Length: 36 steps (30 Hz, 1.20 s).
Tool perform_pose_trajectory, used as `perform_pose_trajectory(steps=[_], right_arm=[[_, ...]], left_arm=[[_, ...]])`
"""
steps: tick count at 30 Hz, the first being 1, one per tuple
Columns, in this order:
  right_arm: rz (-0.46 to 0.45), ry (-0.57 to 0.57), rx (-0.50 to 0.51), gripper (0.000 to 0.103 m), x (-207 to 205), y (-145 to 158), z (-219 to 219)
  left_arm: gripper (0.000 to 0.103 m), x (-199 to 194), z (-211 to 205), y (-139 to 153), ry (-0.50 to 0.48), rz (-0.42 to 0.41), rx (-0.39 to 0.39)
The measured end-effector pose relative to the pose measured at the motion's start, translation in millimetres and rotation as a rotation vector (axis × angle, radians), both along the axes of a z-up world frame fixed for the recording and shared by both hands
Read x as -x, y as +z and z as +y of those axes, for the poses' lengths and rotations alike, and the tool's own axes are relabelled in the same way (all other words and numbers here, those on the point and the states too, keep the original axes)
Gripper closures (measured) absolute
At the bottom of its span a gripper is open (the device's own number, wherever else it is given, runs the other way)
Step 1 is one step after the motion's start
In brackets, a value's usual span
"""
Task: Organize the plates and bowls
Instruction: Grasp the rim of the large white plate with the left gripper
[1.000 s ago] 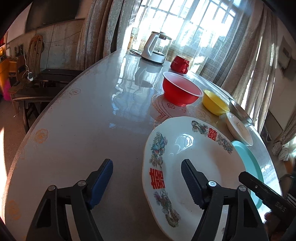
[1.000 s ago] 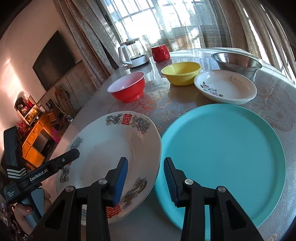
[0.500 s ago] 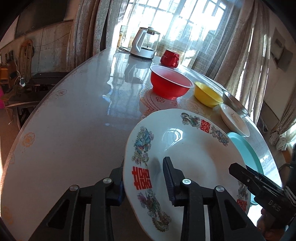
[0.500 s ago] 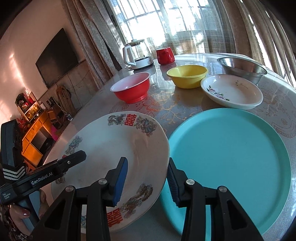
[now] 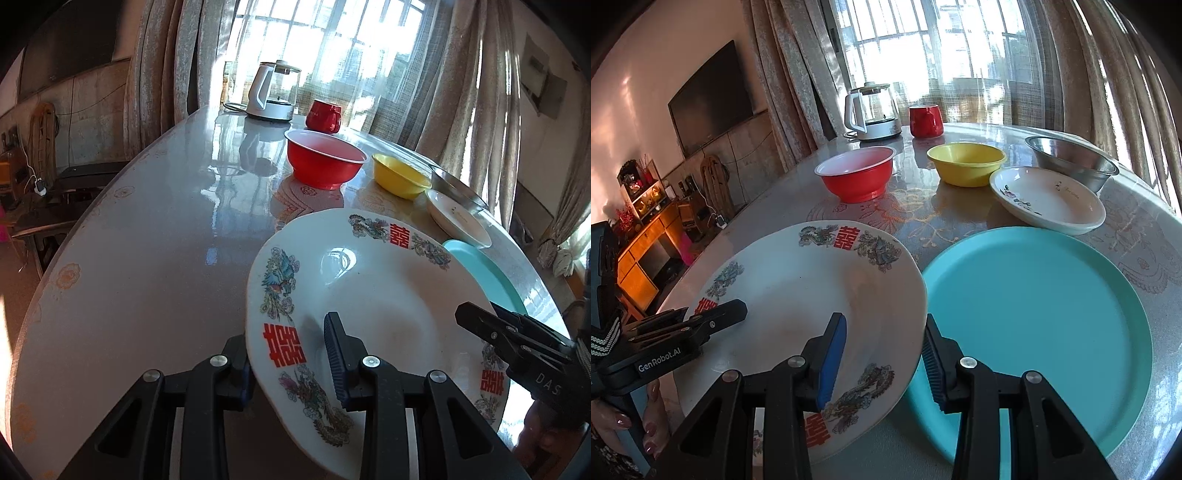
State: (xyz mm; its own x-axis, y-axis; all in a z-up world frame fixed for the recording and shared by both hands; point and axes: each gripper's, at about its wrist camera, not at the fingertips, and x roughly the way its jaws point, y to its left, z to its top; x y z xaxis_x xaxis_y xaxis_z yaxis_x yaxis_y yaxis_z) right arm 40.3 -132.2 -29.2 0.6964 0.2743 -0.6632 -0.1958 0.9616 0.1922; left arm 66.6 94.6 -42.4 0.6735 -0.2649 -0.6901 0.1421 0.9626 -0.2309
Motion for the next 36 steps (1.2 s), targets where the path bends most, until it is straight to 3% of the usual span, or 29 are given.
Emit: perform_pose_trajectory(steps=[10, 13, 16, 22, 27, 36], right_arm=[[-0.012, 0.022, 0.029, 0.062, 3, -3, 6], [-0.021, 0.015, 0.044, 0.071, 5, -4, 4], [-0.019, 0.017, 0.029, 0.073, 8, -3, -1], [-0.031, 0.026, 0.008, 0.075, 13, -1, -6], [-0.049, 0.030, 0.002, 0.075, 20, 2, -5], [-0.095, -0.012, -0.022, 0.075, 33, 16, -25]], left_arm=[[0.069, 1, -2, 0, 0.004, -0.011, -0.033], [0.069, 6, -5, 2, 0.002, -0.032, -0.062], [0.069, 15, -11, 5, -0.017, -0.080, -0.111], [0.069, 19, -3, 8, -0.014, -0.104, -0.064], [0.069, 25, -11, 17, -0.021, -0.144, -0.109], [0.069, 24, -32, 33, -0.063, -0.186, -0.111]])
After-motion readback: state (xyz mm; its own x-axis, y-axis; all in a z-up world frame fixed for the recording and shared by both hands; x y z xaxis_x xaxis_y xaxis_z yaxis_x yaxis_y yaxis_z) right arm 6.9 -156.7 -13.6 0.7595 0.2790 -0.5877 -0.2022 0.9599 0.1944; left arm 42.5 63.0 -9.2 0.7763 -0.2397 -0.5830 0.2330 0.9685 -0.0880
